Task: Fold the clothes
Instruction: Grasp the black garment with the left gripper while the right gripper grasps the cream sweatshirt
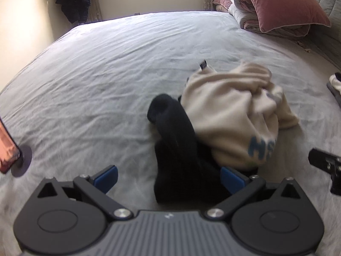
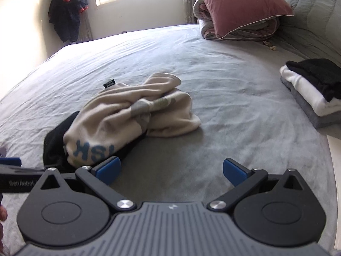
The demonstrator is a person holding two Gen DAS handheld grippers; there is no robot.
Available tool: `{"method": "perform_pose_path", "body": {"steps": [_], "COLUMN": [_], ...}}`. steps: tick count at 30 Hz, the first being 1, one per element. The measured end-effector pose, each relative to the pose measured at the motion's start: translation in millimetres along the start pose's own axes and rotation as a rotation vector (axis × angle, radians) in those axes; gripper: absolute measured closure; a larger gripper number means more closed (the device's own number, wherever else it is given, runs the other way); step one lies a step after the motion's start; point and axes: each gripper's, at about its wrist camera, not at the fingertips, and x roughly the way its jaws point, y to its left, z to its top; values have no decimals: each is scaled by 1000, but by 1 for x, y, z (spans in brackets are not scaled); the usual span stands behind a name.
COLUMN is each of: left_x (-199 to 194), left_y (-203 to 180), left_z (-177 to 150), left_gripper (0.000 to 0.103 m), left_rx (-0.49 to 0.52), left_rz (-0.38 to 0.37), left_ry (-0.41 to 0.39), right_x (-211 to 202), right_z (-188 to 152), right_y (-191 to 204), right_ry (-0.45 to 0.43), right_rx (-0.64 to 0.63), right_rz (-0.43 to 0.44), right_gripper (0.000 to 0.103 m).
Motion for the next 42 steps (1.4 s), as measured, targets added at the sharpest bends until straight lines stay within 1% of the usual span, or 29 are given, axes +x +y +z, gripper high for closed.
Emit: {"method": "perform_pose_path", "body": {"steps": [4, 7, 10, 11, 13, 14, 15, 18, 21, 23, 24, 25, 27, 28, 29, 30, 31, 32, 33, 34, 35, 36, 37, 38, 39, 40, 41, 42], "left_x": [12, 27, 39, 43, 52, 57, 62, 78, 81, 79, 78, 78, 76, 75, 75, 74, 74, 73, 71, 70, 67, 65, 62, 60, 58, 56, 55, 54], "left_y": [6, 15, 18, 18, 18, 19, 20, 21, 18, 16, 17, 17, 18, 18, 18, 18, 19, 19, 19, 20, 20, 19, 18, 17, 17, 17, 19, 21], "left_z": [16, 14, 5, 5, 3, 1, 0, -6, -15, -18, -19, -20, -21, -21, -21, -21, -20, -19, -18, -17, -17, -16, -16, -15, -14, -13, -12, -10], "left_gripper": [0, 0, 0, 0, 0, 0, 0, 0, 0, 0, 0, 0, 0, 0, 0, 0, 0, 1, 2, 6, 17, 25, 30, 44, 63, 71, 78, 79], "left_rx": [2, -18, 37, 62, 81, 78, 74, 53, 75, 89, 84, 84, 80, 76, 72, 68, 64, 60, 54, 48, 47, 49, 48, 46, 40, 24, -5, -33], "left_rz": [-12, -56, -100, -103, -88, -91, -95, -129, -128, -123, -125, -127, -128, -128, -128, -129, -131, -135, -145, -162, -183, -199, -210, -228, -257, -291, -306, -321], "left_ry": [-38, -61, -79, -68, -38, -19, 0, 76, 35, 17, 11, 5, 0, -3, -7, -11, -13, -14, -18, -32, -48, -55, -60, -64, -65, -60, -60, -59], "right_x": [6, 18, 36, 45, 62, 70, 74, 82, 92, 100, 103, 107, 113, 114, 114, 113, 112, 111, 108, 103, 98, 92, 85, 78, 70, 63, 57, 50], "right_z": [19, 32, 36, 33, 30, 29, 29, 33, 36, 34, 32, 30, 27, 26, 25, 25, 25, 25, 26, 27, 29, 30, 31, 31, 31, 30, 29, 27], "right_y": [5, 4, -7, -13, -25, -31, -35, -47, -52, -54, -56, -56, -56, -56, -55, -54, -53, -54, -54, -53, -53, -53, -54, -54, -54, -54, -53, -50], "right_ry": [2, 1, -11, 3, 52, 85, 94, 59, 23, 9, 3, 2, 15, 19, 23, 28, 40, 50, 51, 48, 45, 42, 41, 39, 42, 53, 70, 91], "right_rx": [-10, 4, 56, 83, 129, 145, 154, 135, 108, 97, 92, 96, 113, 111, 107, 102, 111, 128, 133, 131, 133, 137, 137, 136, 136, 138, 135, 120], "right_rz": [35, 84, 133, 141, 156, 165, 172, 152, 130, 119, 114, 121, 148, 160, 172, 186, 212, 231, 230, 231, 236, 243, 251, 259, 268, 277, 283, 280], "right_gripper": [0, 0, 0, 0, 0, 3, 5, 10, 14, 19, 20, 22, 32, 45, 66, 78, 93, 93, 93, 93, 93, 94, 94, 94, 94, 94, 96, 97]}}
